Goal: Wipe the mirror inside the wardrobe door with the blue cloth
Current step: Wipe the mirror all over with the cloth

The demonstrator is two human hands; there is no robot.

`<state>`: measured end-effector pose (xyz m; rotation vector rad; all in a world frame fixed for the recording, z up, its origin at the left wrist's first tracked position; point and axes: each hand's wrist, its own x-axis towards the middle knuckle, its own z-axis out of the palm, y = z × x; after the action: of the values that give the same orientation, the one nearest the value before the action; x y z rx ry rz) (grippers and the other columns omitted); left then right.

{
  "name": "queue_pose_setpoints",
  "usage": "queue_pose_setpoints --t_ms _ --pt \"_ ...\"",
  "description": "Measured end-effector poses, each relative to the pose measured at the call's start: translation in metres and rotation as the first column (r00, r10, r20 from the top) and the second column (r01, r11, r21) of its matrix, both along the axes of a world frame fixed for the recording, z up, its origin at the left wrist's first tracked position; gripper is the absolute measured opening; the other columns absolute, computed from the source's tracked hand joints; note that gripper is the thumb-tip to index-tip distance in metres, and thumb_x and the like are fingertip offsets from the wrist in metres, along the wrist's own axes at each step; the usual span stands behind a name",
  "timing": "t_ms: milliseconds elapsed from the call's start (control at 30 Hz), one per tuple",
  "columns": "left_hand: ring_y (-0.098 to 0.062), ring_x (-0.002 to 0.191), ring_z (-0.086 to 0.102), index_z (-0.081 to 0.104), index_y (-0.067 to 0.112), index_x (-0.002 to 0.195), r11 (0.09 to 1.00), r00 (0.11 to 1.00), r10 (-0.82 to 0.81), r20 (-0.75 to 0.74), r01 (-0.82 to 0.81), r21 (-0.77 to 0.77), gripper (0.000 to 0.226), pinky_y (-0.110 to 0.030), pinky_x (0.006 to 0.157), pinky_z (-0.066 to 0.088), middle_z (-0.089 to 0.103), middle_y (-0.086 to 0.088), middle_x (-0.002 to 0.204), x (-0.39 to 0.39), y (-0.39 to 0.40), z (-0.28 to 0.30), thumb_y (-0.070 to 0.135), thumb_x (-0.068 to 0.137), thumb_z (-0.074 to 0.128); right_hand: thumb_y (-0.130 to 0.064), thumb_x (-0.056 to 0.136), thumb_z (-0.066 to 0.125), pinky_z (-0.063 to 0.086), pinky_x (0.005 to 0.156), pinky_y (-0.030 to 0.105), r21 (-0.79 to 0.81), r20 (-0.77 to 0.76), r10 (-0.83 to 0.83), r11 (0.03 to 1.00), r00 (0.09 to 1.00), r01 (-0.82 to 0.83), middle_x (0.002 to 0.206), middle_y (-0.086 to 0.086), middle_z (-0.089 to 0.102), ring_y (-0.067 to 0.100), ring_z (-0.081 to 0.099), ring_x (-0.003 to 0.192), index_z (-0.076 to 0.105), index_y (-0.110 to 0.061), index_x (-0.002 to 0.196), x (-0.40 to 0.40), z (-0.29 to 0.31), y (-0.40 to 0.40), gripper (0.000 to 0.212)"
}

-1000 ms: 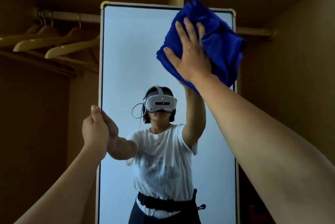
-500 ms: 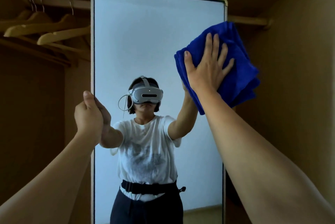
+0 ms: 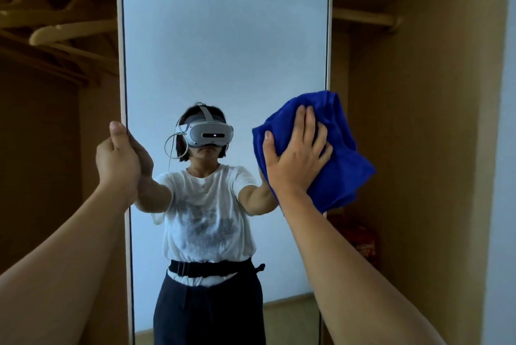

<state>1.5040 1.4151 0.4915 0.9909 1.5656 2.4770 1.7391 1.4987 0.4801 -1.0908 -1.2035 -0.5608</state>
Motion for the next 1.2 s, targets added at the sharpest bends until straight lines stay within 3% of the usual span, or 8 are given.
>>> queue_pose_setpoints --t_ms 133,467,600,767,867,1000,1100,1200 --pt "-0.003 0.062 0.044 0.043 0.031 0.069 0.998 0.999 -0.043 -0.029 0.042 -0.052 0.043 -0.024 0.052 0.032 0.048 0.007 0.071 0.003 -0.006 -0.009 0.057 0.096 0.023 -0.057 0.086 0.038 0.038 0.086 0.044 0.016 0.002 0.032 0.999 0.999 -0.032 0.14 0.0 0.049 0.03 0.047 0.113 0.05 -0.018 0.136 -0.002 -0.039 -0.005 0.065" --pt "-0.008 0.073 0.046 0.051 0.028 0.083 0.966 0.982 -0.177 0.057 0.185 -0.183 0.039 -0.028 0.071 0.037 0.049 0.01 0.082 0.01 -0.024 -0.063 0.054 0.097 0.026 -0.028 0.081 0.066 0.055 0.065 0.037 0.017 0.149 0.287 0.956 0.946 -0.293 0.112 0.006 0.065 0.028 0.062 0.086 0.062 -0.01 0.117 0.006 -0.093 -0.041 0.041" --pt "-0.014 0.072 0.055 0.053 0.025 0.072 0.956 0.962 -0.221 0.158 0.246 -0.16 0.038 -0.03 0.064 0.043 0.056 0.002 0.078 0.005 -0.031 -0.064 0.049 0.095 0.034 -0.034 0.086 0.065 0.045 0.065 0.01 -0.111 -0.026 0.598 0.794 0.801 -0.597 0.104 -0.01 0.065 0.002 0.06 0.081 0.049 -0.02 0.119 0.009 -0.084 -0.066 0.039" --pt "-0.025 0.093 0.062 0.051 0.01 0.128 0.908 0.947 -0.285 0.149 0.317 -0.274 0.06 -0.036 0.081 0.049 0.06 -0.012 0.108 -0.004 -0.033 -0.098 0.056 0.095 0.03 -0.025 0.089 0.064 0.047 0.072 0.025 -0.169 -0.276 0.845 0.427 0.459 -0.888 0.088 -0.005 0.061 0.001 0.059 0.075 0.053 -0.01 0.099 0.012 -0.025 -0.068 0.021" --pt "-0.018 0.084 0.061 0.054 0.013 0.125 0.914 0.961 -0.245 0.129 0.273 -0.298 0.058 -0.028 0.07 0.046 0.063 -0.007 0.095 -0.001 -0.035 -0.108 0.055 0.096 0.028 -0.027 0.087 0.065 0.044 0.076 0.023 -0.075 -0.161 0.78 0.601 0.604 -0.796 0.097 0.001 0.059 0.006 0.054 0.081 0.057 -0.009 0.097 0.0 -0.011 -0.065 0.022" --pt "-0.021 0.086 0.061 0.057 0.018 0.109 0.921 0.968 -0.217 0.122 0.245 -0.303 0.049 -0.033 0.073 0.047 0.062 -0.005 0.087 0.002 -0.034 -0.106 0.054 0.097 0.026 -0.038 0.083 0.067 0.038 0.079 0.038 0.084 -0.017 0.272 0.959 0.962 -0.27 0.104 0.008 0.06 0.027 0.054 0.095 0.069 -0.013 0.098 -0.017 -0.018 -0.058 0.029" --pt "-0.015 0.078 0.06 0.054 0.023 0.099 0.936 0.97 -0.208 0.129 0.236 -0.261 0.041 -0.029 0.068 0.046 0.061 0.0 0.081 0.004 -0.031 -0.108 0.053 0.098 0.026 -0.039 0.085 0.064 0.039 0.074 0.04 0.183 0.099 0.148 0.969 0.984 -0.165 0.095 0.005 0.065 0.028 0.059 0.085 0.071 -0.015 0.099 -0.027 -0.031 -0.058 0.029" --pt "-0.016 0.083 0.06 0.055 0.022 0.116 0.933 0.967 -0.212 0.139 0.242 -0.265 0.046 -0.032 0.076 0.047 0.061 0.0 0.09 0.003 -0.03 -0.108 0.054 0.097 0.027 -0.043 0.089 0.053 0.036 0.079 0.04 0.128 0.308 0.129 0.976 0.943 -0.175 0.102 0.001 0.066 0.025 0.06 0.091 0.069 -0.018 0.108 -0.041 -0.068 -0.062 0.035"
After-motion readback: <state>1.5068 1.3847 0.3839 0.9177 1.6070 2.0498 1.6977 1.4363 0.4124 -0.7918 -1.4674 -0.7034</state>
